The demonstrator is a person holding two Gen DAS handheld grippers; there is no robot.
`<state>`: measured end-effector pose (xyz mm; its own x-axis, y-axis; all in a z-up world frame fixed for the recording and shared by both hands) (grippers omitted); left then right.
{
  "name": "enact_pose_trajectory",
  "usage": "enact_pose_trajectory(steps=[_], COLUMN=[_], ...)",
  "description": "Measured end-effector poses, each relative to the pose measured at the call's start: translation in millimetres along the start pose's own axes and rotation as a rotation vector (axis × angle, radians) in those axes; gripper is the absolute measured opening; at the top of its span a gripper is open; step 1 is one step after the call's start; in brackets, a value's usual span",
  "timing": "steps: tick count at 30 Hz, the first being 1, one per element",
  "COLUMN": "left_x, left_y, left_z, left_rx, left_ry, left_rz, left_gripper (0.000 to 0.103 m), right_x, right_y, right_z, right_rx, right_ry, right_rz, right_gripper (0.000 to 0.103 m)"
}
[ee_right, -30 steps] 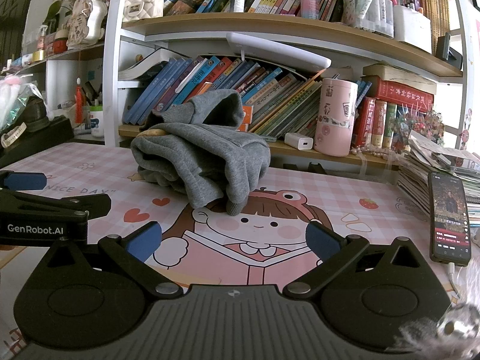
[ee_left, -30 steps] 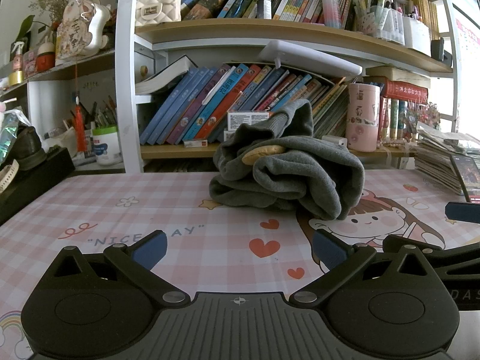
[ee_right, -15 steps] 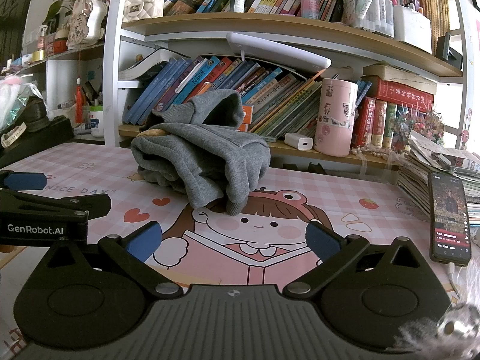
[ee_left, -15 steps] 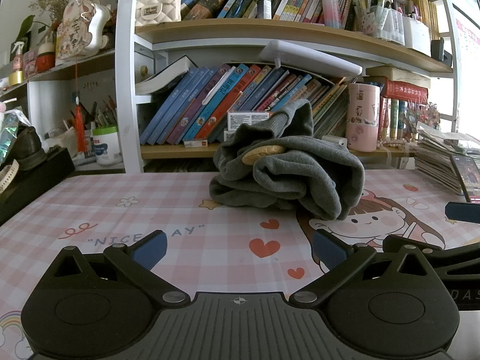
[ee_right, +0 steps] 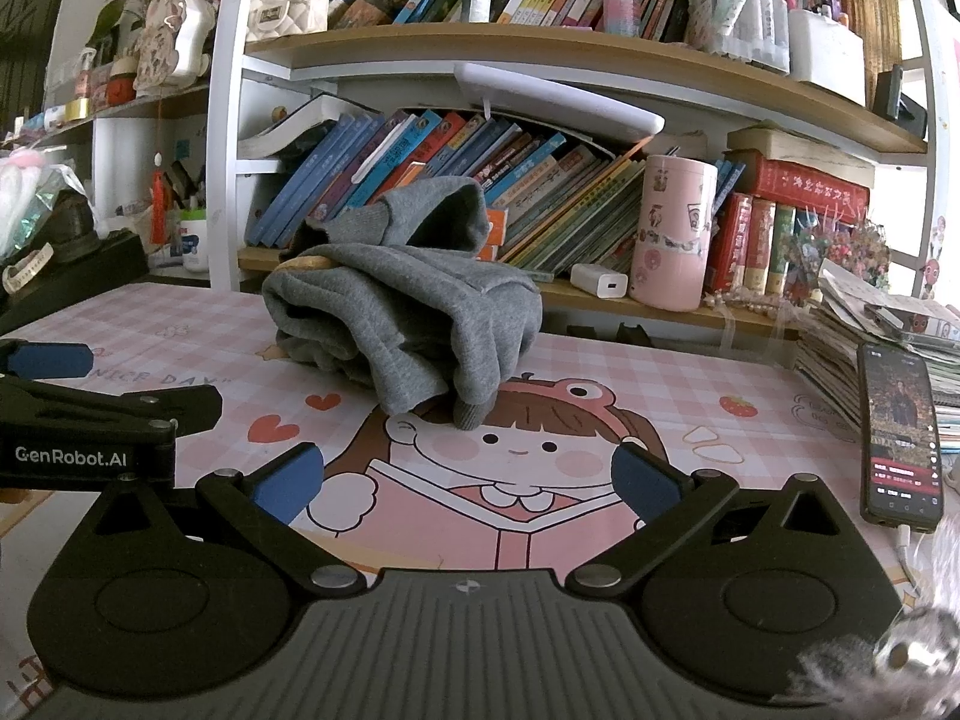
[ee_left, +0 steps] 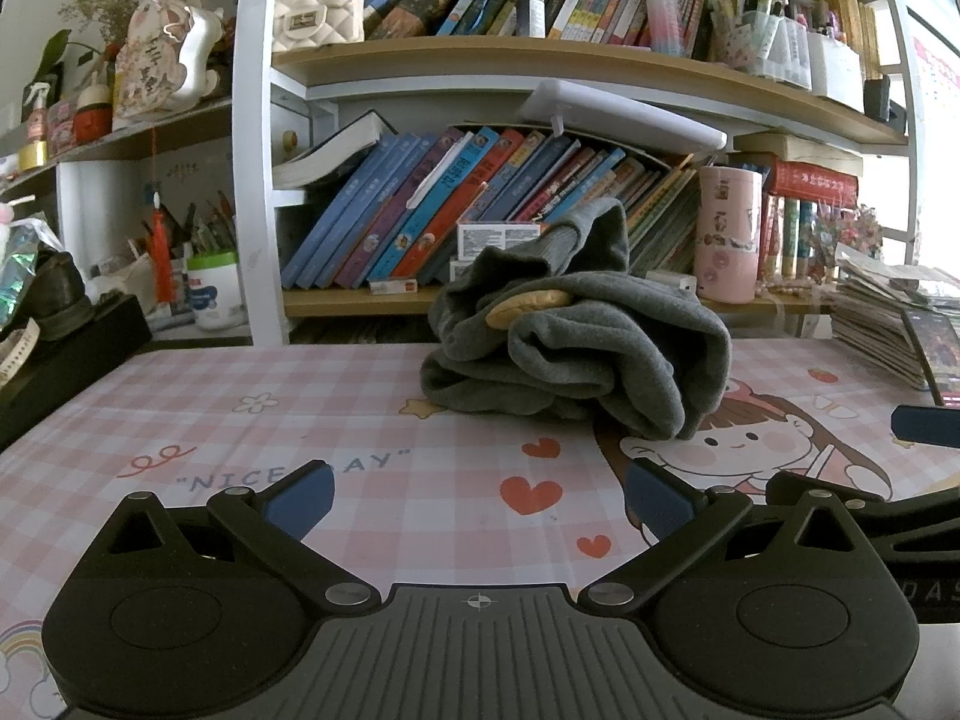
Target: Fold clothes
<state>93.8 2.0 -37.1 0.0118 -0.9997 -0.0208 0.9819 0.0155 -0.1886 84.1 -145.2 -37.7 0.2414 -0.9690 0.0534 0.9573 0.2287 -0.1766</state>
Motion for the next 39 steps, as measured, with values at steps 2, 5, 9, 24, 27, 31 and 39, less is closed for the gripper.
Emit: enact_pose_trajectory(steps=[2,5,9,24,27,31,39], left_x=[0.0,-0.1,-0.5,-2.7,-4.2,-8.5,-16.6], left_y=[0.1,0.2,0.4,0.1,-0.8,-2.1,-1.1], left_z=[-0.1,-0.3,-0.2,-0.2,0.8,3.2,14.8], left_rx=[0.0,-0.001,0.0,0.003,0.012,0.029,0.049], left_ry=[0.0,-0.003,-0.013,-0.036,-0.036,-0.021,-0.039], left_rz=[0.001,-0.002,-0.012,-0.018,-0.021,-0.012,-0.077], left_gripper=[0.103,0.103,0.103,0.103,0.103,0.103,0.103], right_x=[-0.1,-0.4,-0.1,-8.5,-8.3,-8.4,-6.7], right_y=[-0.2,0.0,-1.3,-7.7,-7.8,-7.8,-3.4], right_z=[-0.1,-0.6,0.7,6.0,6.3,7.0,12.1], right_rx=[0.001,0.0,0.011,0.054,0.053,0.052,0.046], right_ry=[0.0,-0.001,0.002,-0.046,-0.031,-0.008,-0.052], right_rz=[-0.001,0.0,0.002,0.016,0.034,0.058,0.076], right_gripper=[0.103,0.103,0.103,0.103,0.103,0.103,0.103])
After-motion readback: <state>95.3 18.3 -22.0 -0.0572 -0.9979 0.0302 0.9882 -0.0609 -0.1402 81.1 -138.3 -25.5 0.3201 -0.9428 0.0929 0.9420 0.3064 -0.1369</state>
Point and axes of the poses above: each gripper's, at about its wrist camera, not at the fingertips, and y roughly the way its jaws point, x to its right, z to its top, the point moved 10 cm from there along y, roughly the way its jaws point, and after that the axes turned 11 degrees about x, right-handed, at the moved point
